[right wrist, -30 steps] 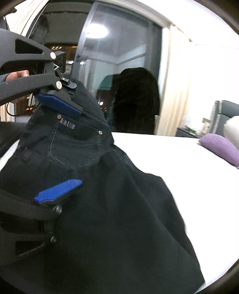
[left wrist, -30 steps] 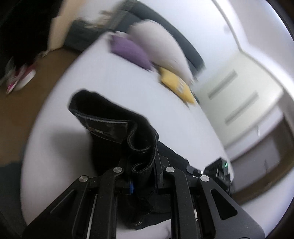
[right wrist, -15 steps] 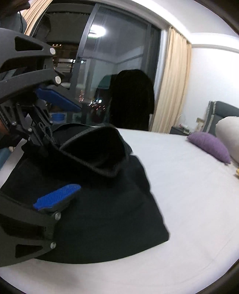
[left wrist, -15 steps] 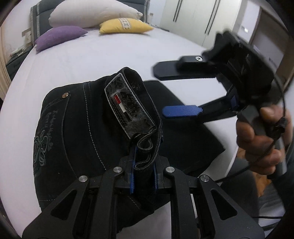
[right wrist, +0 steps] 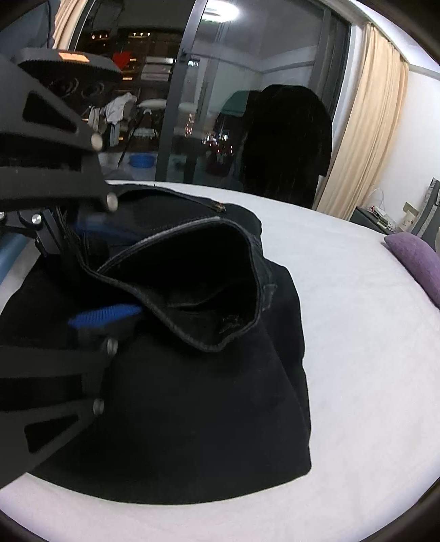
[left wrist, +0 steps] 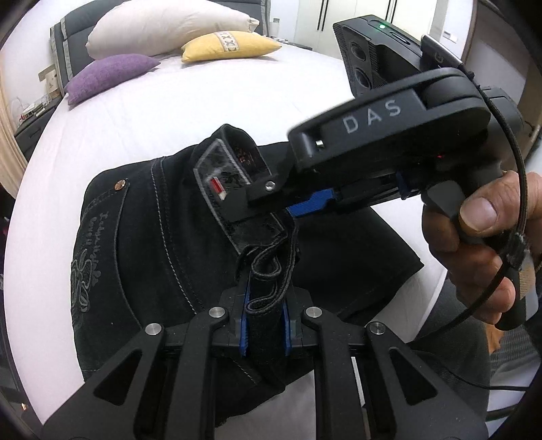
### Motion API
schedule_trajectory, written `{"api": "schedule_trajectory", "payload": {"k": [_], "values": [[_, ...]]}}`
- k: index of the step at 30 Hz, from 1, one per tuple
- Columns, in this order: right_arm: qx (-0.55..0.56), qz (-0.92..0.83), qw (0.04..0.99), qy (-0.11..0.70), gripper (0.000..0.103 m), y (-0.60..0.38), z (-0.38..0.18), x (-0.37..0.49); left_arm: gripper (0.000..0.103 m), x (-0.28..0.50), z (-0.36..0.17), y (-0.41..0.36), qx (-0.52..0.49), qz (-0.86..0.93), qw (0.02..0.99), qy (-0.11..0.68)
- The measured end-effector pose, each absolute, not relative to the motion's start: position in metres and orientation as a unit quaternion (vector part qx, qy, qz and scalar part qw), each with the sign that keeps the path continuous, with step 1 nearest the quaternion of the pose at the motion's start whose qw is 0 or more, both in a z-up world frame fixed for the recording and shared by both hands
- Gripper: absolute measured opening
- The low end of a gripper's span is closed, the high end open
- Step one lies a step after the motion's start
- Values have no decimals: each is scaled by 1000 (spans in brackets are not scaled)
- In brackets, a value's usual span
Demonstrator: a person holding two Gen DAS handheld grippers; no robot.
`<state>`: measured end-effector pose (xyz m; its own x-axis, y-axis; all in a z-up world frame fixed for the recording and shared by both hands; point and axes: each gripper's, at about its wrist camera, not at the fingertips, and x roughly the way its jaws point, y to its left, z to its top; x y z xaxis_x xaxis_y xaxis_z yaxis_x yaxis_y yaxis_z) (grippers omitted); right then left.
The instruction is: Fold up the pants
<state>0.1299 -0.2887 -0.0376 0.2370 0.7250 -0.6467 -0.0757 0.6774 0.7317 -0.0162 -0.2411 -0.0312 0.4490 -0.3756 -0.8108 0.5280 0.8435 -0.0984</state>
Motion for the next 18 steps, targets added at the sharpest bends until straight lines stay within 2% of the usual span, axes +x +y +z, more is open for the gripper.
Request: {"api": "schedule_trajectory", "payload": {"k": [3,6,13,18], "values": [[289,268,737,549,16,-295,-35,127,12,-14,-29,-239,85,-267,847,451],[282,264,747,541,13,-298,-29,123,12,-14,-23,-241,87,-271,848,448],[299,263,759,515,12,-324,-15,114,12,-15,-7,-255,95,-291,846,436],[310,247,759,516,12,-353,-24,111,12,-14,-19,-283,115,-303,837,441]]}}
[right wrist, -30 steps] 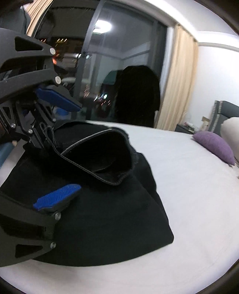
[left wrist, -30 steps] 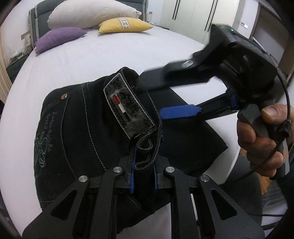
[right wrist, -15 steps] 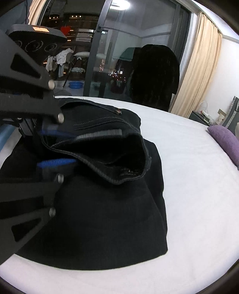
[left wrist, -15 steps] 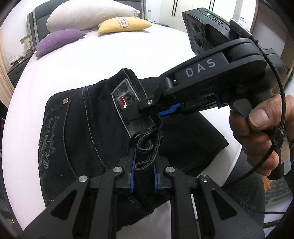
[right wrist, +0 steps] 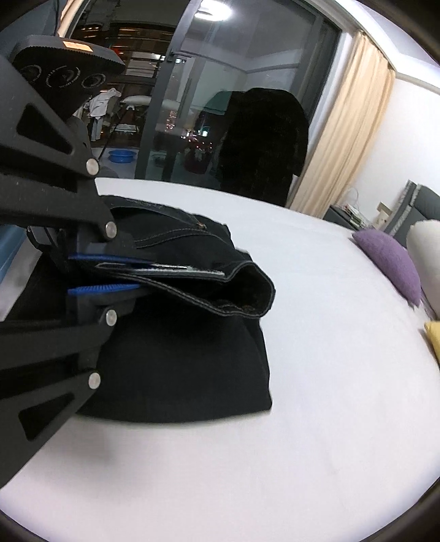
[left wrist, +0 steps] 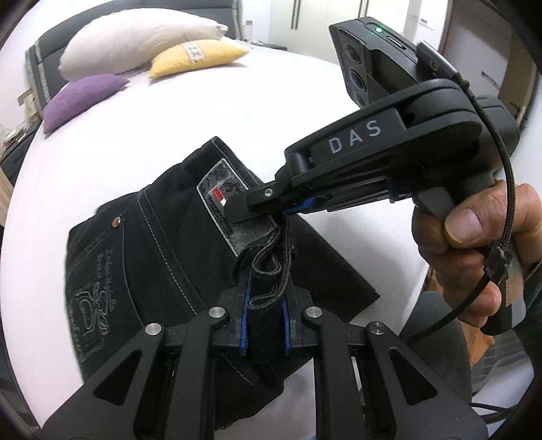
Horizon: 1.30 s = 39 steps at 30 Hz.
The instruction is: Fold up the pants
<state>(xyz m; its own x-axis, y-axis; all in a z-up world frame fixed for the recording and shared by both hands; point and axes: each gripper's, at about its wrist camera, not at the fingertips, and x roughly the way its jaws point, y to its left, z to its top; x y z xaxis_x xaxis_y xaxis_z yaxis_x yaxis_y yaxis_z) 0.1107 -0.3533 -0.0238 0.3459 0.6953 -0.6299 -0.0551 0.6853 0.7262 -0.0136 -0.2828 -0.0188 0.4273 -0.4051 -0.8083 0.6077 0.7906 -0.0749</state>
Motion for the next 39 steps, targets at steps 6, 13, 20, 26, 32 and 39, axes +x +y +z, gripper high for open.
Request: {"api": "schedule_trajectory", "payload": {"k": [6,13,20,26,32,39], "values": [[341,227,753,516,12,-380,-47,105,13,-14,-38,-303,134,-309,830,445],[362,213,758,499,12,-397,-49,94,13,-15,-39,-311,142,-320,829,435],[363,201,743,525,16,-394,-77,105,40,-7,-60,-299,105,-328,818,462],[368,151,775,491,49,-418,-45,89,77,-19,-21,-240,32,-378,804,459],[366,321,766,419,49,-373,6,75,77,-2,-15,-149,-37,-354,827,435],[347,277,724,528,0,-349,-86,66,75,29,-71,-106,-57,-326,822,464]]}}
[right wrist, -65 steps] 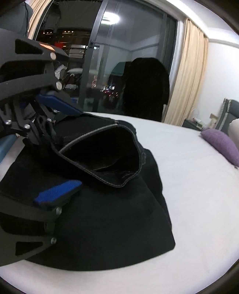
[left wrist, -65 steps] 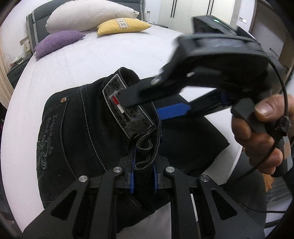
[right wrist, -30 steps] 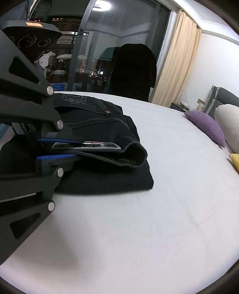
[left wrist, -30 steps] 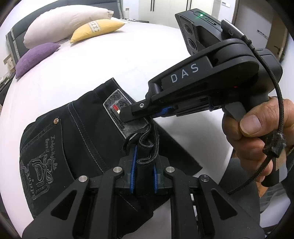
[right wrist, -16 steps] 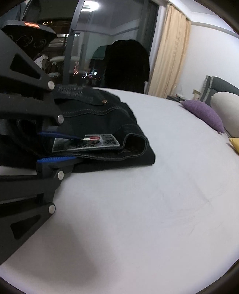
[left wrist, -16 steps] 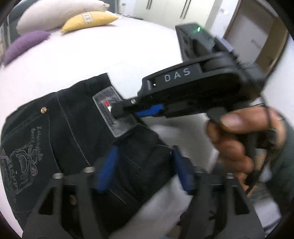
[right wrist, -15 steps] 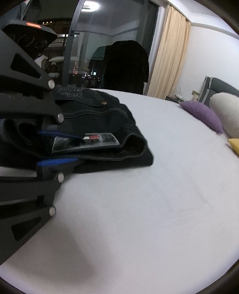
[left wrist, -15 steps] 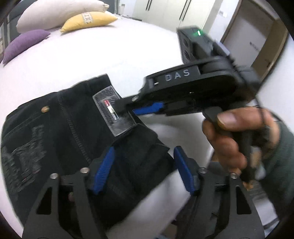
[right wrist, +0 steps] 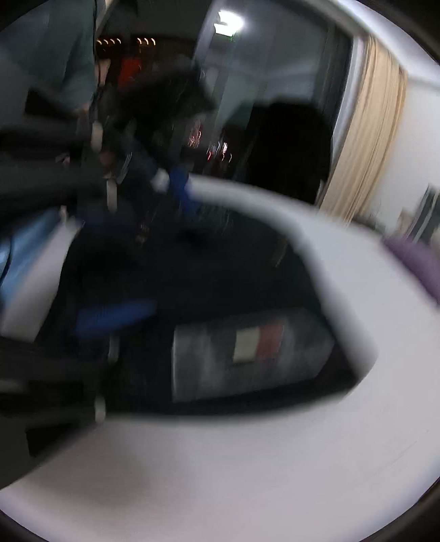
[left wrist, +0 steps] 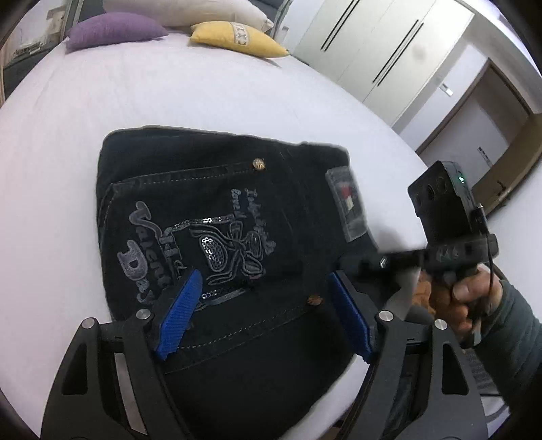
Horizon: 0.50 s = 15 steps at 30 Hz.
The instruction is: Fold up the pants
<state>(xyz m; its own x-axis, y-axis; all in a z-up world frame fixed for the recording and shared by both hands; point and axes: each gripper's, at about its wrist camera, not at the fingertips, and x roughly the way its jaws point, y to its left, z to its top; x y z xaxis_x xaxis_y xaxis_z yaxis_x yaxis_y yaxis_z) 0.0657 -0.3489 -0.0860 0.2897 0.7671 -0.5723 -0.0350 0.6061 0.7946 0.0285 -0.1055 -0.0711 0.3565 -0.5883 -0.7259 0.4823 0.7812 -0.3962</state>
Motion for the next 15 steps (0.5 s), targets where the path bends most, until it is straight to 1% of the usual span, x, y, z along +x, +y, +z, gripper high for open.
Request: {"api": "schedule_trajectory", "payload": {"k": [1,2,4,6,7,8,9,11,12,13,14,15], "values": [[376,270,715,524,0,-357,-87,65,75,26,-69,-106,-39,-329,825,457],[372,267,721,520,0,-359,-81,65,75,26,-62,-104,-38,-336,824,454],[348,285,742,497,15,-357,-56,67,75,25,-47,-95,-57,-346,830,434],[361,302,749,467,41,-357,-38,75,75,31,-33,-85,-56,-333,849,407],[366,312,753,449,44,-356,-28,83,75,44,-31,-80,-58,-327,852,404],[366,317,757,440,45,-354,-23,93,75,59,-32,-76,-66,-322,853,406],[366,315,757,440,45,-351,-22,105,75,68,-34,-76,-70,-319,852,409],[365,304,753,455,45,-344,-32,127,75,95,-52,-77,-77,-319,834,443],[361,281,752,474,47,-342,-44,137,75,103,-64,-80,-81,-318,824,461],[354,244,749,504,44,-338,-62,145,74,110,-77,-83,-78,-322,815,476],[351,227,745,520,22,-332,-74,148,74,109,-80,-84,-63,-321,818,474],[353,217,750,515,10,-335,-76,146,75,107,-78,-86,-49,-320,823,466]]}}
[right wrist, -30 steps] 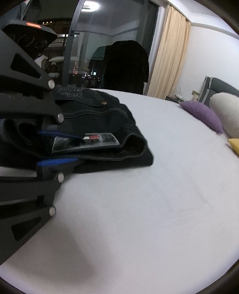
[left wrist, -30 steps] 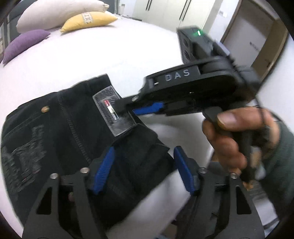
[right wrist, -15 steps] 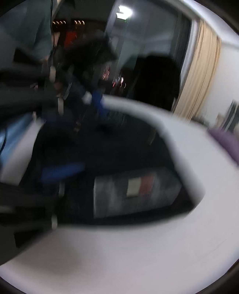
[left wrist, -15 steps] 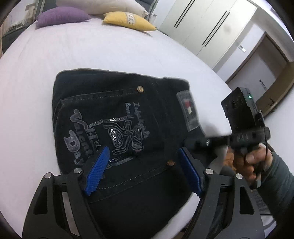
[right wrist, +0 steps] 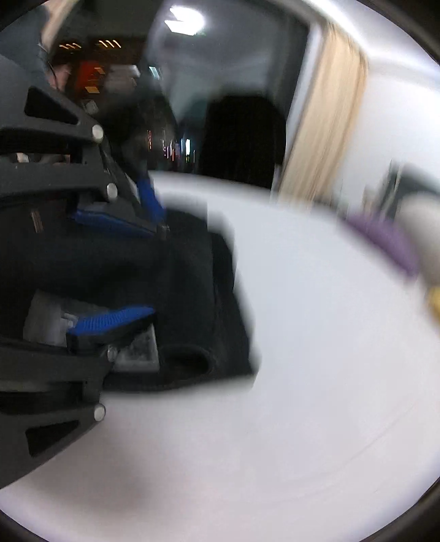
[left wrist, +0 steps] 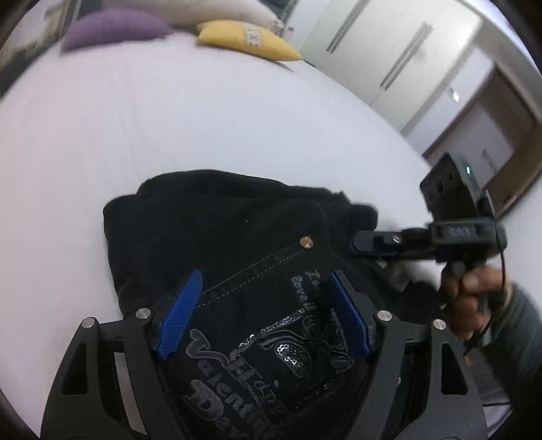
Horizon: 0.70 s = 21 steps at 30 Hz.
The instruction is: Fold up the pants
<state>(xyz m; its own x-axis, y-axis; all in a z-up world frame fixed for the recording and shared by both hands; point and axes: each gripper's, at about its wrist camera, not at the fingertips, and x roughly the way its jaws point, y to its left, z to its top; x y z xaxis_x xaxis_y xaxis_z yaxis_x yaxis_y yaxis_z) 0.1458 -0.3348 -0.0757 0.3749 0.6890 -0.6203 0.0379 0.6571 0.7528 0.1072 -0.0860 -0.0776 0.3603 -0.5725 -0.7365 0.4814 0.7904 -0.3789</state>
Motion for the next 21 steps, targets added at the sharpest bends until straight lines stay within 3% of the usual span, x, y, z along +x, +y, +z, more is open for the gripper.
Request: {"api": "schedule_trajectory", "payload": {"k": [1,2,3,5,6,9,16,20,21], "values": [[362,222,749,509,12,-337,-72,142,75,102,-71,-83,-43,-319,828,460],[373,232,749,496,27,-340,-64,136,75,96,-64,-75,-49,-314,832,454],[380,243,757,473,51,-344,-51,125,75,91,-60,-71,-55,-310,836,450],[386,234,777,438,74,-359,-33,102,76,68,-47,-57,-62,-295,847,437],[390,227,781,432,80,-368,-31,94,76,60,-43,-41,-64,-278,856,431],[398,199,779,442,84,-386,-35,82,88,54,-52,-14,-86,-250,854,447],[369,209,747,511,83,-360,-65,110,88,66,-93,-2,-137,-303,777,535],[330,211,735,554,61,-337,-74,123,88,76,-100,3,-142,-311,767,543],[325,206,733,560,50,-333,-75,128,86,79,-98,4,-143,-313,762,548]]}}
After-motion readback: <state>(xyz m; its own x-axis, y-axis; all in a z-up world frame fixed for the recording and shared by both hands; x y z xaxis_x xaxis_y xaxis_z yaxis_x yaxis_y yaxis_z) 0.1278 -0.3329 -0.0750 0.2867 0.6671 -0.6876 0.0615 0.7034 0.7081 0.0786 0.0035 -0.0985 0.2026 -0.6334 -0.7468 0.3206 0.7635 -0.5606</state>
